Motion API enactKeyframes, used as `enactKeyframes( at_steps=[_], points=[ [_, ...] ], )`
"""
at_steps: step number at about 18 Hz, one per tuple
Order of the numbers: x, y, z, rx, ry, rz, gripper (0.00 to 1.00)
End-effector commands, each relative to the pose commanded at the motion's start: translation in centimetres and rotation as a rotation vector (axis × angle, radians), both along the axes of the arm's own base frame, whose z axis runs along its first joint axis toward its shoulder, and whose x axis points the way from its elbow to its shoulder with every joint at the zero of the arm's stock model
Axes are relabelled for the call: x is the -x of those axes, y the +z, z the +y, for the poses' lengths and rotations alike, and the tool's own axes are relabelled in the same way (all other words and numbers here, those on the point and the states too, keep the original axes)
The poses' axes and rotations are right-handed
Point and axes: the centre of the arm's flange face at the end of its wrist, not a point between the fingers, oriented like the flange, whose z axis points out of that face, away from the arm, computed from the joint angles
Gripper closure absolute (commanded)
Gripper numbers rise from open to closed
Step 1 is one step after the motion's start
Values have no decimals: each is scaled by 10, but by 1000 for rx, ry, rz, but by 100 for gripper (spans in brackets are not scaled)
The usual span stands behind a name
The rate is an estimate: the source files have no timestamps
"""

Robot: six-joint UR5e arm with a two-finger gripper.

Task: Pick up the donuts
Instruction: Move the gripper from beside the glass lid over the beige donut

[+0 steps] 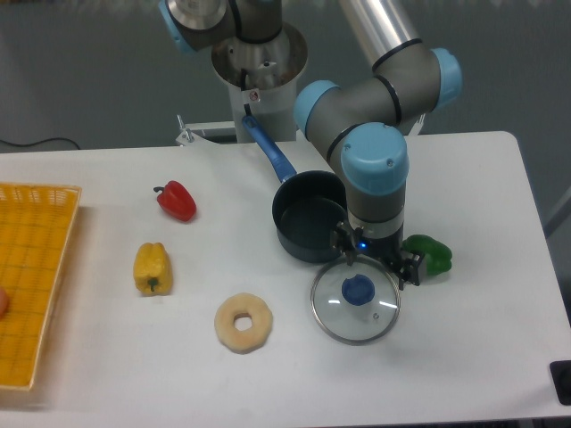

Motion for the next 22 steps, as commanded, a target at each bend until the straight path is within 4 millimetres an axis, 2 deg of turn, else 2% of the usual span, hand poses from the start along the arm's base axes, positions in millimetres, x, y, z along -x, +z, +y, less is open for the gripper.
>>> enactKeyframes(
  at_steps=[7, 10, 12, 14, 16, 18, 22],
  points=[
    [-6, 4, -2, -8, -9, 0, 0],
    [-16, -9, -1, 8, 10, -21, 0],
    [-21, -10, 3, -13, 92, -27, 0],
    [-29, -9, 19, -88, 221, -45, 0],
    [-42, -25, 45, -144, 312, -59, 0],
    [-59, -44, 67, -143, 326, -65, 0],
    [-79, -75, 87, -119, 381, -104, 0]
  ],
)
